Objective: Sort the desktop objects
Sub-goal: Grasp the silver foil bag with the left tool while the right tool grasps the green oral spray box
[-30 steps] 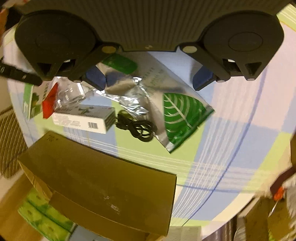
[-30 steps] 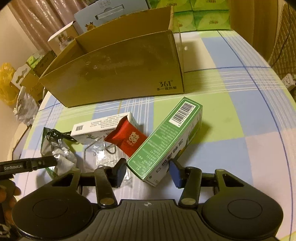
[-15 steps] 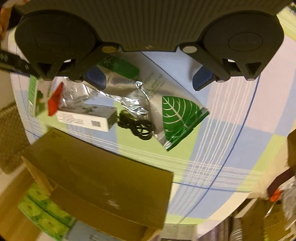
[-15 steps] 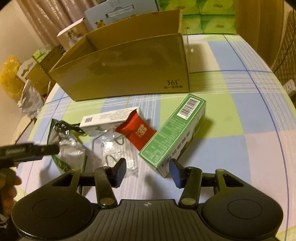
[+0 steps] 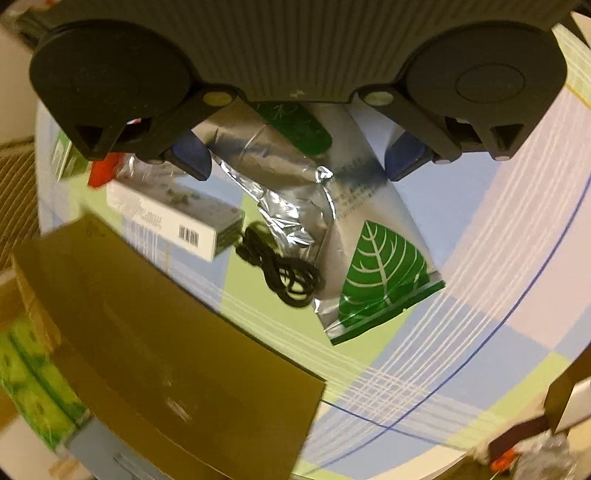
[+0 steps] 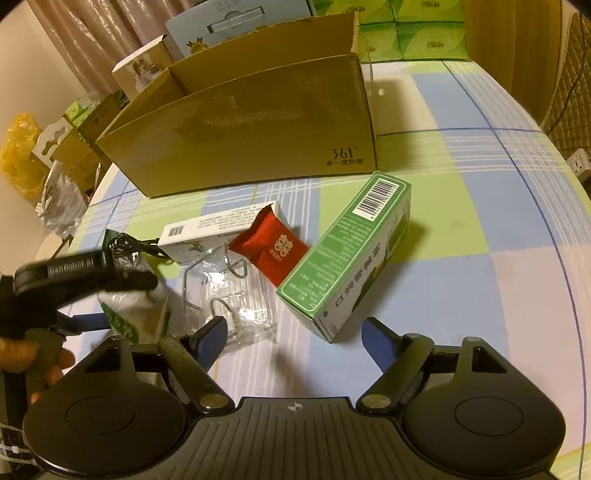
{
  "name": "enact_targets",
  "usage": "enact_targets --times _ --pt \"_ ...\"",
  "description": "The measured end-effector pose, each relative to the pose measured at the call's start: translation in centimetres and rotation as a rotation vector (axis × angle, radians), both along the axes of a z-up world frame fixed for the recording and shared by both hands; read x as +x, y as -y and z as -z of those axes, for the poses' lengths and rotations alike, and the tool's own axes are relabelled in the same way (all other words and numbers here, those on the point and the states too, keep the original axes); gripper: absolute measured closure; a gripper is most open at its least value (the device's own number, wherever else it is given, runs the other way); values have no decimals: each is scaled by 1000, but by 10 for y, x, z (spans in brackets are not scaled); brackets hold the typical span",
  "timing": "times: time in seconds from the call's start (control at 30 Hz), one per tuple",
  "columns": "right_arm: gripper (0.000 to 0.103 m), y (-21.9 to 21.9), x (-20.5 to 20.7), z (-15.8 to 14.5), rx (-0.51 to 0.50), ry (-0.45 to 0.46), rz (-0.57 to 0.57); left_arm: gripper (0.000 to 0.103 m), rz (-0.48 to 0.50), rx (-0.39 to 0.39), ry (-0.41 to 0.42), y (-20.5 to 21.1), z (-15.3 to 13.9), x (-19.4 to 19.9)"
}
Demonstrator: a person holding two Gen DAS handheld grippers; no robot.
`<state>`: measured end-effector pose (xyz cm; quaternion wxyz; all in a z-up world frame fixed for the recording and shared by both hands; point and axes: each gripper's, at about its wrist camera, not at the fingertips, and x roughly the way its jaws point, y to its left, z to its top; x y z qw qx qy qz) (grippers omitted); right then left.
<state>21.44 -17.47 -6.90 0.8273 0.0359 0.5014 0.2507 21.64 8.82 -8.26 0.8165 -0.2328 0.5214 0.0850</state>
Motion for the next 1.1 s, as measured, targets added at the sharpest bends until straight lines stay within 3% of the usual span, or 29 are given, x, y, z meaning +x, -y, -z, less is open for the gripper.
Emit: enact_targets --times 0.2,0.33,0.5,0.7,0.83,1.0,1.03,1.1 --pt "23 9 1 -1 12 3 17 4 194 96 -67 -4 -1 -11" --pt "22 10 -1 -4 25 11 15 7 259 225 -82 -19 -5 -27" --pt "21 10 -3 -5 31 14 24 8 333 295 -48 -25 -15 -31" --pt "20 13 -2 -7 29 18 34 8 651 492 20 14 -21 -12" --pt "19 15 2 -6 26 16 46 11 745 493 -12 25 -12 6" --pt "19 15 10 -7 25 26 62 19 782 471 -65 28 6 21" --pt "19 15 13 -6 28 27 68 22 781 460 -64 28 6 22" --pt "19 13 20 -6 33 29 78 41 772 413 -65 24 4 24"
